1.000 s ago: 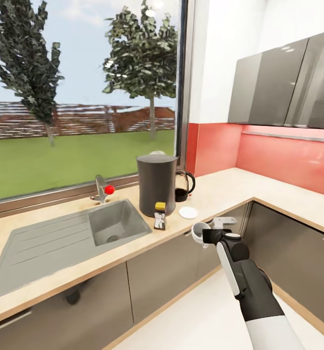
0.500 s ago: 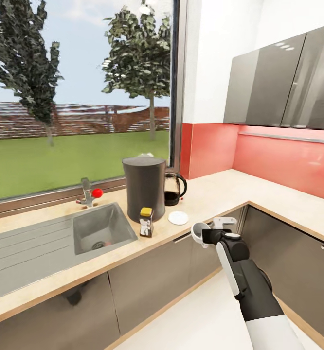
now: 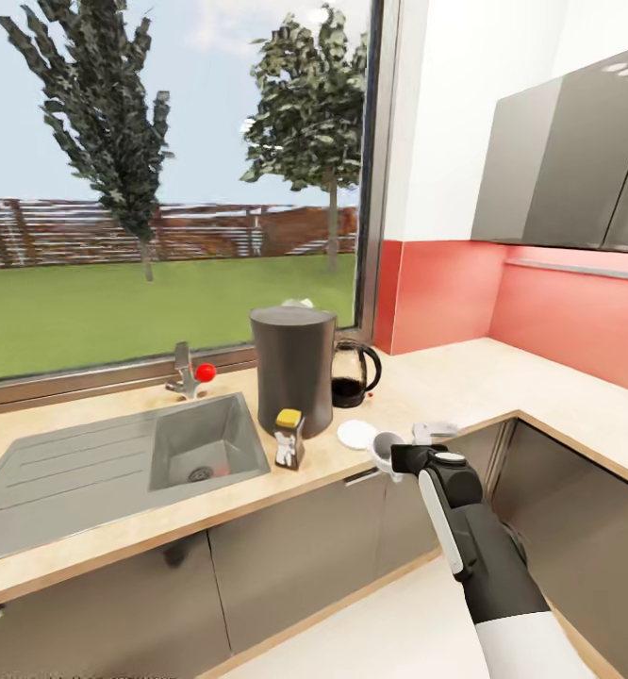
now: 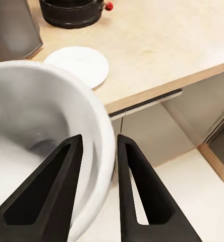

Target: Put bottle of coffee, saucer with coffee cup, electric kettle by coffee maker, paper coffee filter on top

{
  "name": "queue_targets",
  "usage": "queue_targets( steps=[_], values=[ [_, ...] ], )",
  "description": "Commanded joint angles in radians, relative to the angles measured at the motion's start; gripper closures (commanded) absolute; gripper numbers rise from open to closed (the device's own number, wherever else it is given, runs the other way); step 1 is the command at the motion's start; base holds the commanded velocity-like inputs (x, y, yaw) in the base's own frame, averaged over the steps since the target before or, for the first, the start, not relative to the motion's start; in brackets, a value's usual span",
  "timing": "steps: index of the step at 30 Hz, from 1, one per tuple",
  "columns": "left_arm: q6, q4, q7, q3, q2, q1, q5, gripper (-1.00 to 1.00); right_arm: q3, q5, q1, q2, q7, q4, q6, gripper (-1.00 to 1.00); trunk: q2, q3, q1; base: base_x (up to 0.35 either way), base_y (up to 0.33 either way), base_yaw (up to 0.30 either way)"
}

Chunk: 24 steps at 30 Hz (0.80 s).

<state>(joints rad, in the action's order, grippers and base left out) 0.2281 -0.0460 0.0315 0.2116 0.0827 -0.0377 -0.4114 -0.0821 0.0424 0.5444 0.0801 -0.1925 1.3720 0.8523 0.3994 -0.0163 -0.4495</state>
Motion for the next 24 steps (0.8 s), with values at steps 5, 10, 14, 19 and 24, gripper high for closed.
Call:
queue_targets(
  steps=[5,10,14,19,24],
  values=[
    [0.002,0.002,0.002,0.008,-0.003,-0.001,-0.01,-1.0,-0.002,0.004,0.0,0.0,-0.005,-0.002,0.004,1.0,0.001,0.0,-0.001,0.128,-0.267,0.277],
    [0.001,0.008,-0.012,0.009,-0.001,-0.001,-0.012,-1.0,-0.002,0.004,0.0,0.002,-0.005,-0.004,0.005,1.0,0.001,0.0,-0.001,0.127,-0.267,0.277],
    [0.0,0.011,-0.025,-0.004,-0.001,-0.001,-0.011,-1.0,-0.003,0.004,0.0,0.002,-0.006,-0.004,0.005,1.0,0.001,0.0,-0.001,0.103,-0.267,0.277],
    [-0.001,0.011,-0.03,-0.009,-0.005,-0.001,-0.01,-1.0,-0.002,0.004,0.0,0.003,-0.005,-0.005,0.005,1.0,0.001,0.0,-0.001,0.031,-0.269,0.278],
    [-0.001,0.011,-0.03,-0.01,-0.007,-0.001,-0.011,-1.0,-0.002,0.004,0.0,0.002,-0.005,-0.005,0.005,1.0,0.001,0.0,-0.001,0.002,-0.273,0.278]
  ],
)
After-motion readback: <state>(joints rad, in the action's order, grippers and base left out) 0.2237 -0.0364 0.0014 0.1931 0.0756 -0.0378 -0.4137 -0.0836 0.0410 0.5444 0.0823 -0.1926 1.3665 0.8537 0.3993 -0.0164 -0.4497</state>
